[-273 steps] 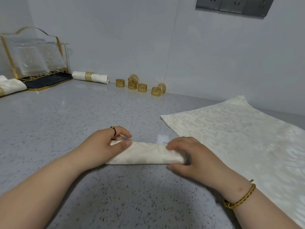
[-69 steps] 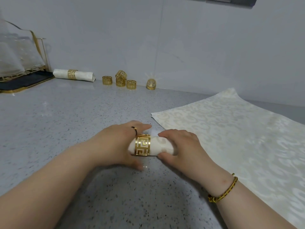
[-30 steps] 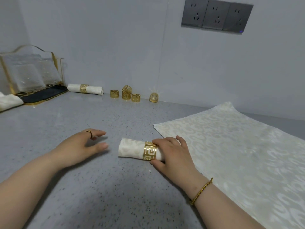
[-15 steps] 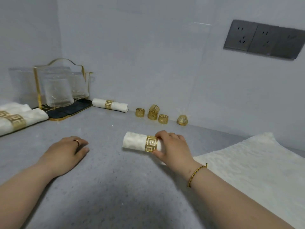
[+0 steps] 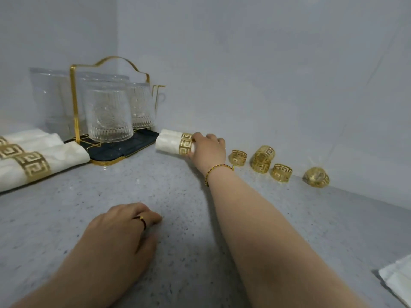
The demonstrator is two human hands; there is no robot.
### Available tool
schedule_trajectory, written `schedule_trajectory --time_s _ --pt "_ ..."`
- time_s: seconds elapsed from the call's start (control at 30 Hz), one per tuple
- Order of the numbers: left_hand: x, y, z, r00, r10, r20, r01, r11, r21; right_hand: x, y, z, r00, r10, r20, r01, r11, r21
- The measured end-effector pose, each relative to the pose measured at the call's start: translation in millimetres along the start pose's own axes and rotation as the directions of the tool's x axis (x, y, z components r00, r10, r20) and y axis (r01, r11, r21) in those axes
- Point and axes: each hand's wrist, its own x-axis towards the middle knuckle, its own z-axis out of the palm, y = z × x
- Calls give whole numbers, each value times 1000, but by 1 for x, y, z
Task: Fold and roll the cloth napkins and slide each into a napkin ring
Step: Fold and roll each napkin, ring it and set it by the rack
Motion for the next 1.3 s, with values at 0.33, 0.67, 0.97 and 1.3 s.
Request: schedule_trajectory --time_s 0.33,0.67,0.97,1.3 --pt "-2 -10 16 983 93 -156 -92 996 13 29 -9 32 997 68 23 -68 998 -14" --pt "-6 -13 21 983 110 -145 -103 993 56 32 -6 37 991 125 49 -122 990 -63" --pt "-7 -11 16 990 74 -124 -73 997 7 28 -5 34 991 103 81 -100 994 -36" --pt "-8 -9 10 995 60 -77 -56 997 46 10 -1 25 989 135 62 -138 989 46"
